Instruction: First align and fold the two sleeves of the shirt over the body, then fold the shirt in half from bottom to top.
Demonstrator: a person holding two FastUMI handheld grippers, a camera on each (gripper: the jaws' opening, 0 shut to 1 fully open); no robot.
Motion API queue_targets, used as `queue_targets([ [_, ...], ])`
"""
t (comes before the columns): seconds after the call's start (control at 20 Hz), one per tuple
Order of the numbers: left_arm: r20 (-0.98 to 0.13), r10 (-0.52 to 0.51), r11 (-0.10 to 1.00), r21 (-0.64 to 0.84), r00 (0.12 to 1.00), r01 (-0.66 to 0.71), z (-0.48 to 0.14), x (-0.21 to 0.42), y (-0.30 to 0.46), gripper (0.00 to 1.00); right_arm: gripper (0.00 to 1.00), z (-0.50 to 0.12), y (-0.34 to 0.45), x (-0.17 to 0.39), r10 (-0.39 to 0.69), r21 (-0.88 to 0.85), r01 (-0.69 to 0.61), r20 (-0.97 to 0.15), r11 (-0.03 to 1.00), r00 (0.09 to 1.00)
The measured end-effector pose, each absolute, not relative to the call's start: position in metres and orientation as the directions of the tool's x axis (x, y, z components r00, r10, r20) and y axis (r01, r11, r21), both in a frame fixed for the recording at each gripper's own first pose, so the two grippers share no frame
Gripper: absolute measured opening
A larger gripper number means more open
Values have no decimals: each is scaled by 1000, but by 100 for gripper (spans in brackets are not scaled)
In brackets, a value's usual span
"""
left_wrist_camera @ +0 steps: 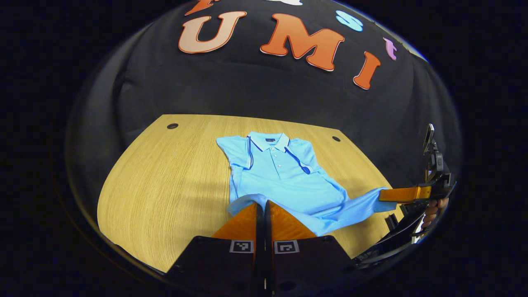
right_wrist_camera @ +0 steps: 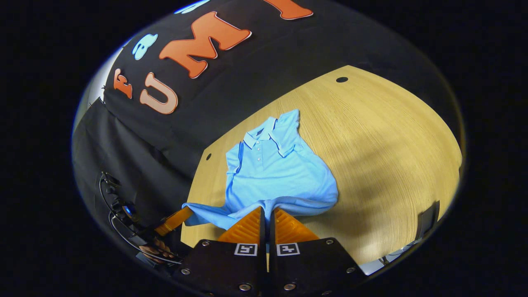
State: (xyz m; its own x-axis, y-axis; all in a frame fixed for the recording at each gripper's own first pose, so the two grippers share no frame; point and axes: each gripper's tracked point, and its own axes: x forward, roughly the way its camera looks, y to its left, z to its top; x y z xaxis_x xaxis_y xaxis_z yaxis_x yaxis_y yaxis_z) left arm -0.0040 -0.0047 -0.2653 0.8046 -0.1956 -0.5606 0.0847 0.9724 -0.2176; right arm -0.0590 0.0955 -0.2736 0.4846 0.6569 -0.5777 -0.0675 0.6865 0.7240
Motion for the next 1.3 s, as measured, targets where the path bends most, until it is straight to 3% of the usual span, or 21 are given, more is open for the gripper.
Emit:
queue_targets([
  [0.4,-527,-253,953,-278,811,116,-233,99,24,5,3,-245,119,42,624,716,-61,-560,696,545],
  [0.75,-531,-300,941,-299,793,156,-234,196,53,4,3,-255,139,125,544,657,-31,-596,754,591],
  [1.0,-535,-303,937,-320,789,143,-242,251,60,5,3,-267,152,169,522,623,-30,-627,782,578],
  [1.3,-552,-230,943,-331,802,43,-268,310,75,4,3,-319,170,234,514,596,-21,-673,803,532],
])
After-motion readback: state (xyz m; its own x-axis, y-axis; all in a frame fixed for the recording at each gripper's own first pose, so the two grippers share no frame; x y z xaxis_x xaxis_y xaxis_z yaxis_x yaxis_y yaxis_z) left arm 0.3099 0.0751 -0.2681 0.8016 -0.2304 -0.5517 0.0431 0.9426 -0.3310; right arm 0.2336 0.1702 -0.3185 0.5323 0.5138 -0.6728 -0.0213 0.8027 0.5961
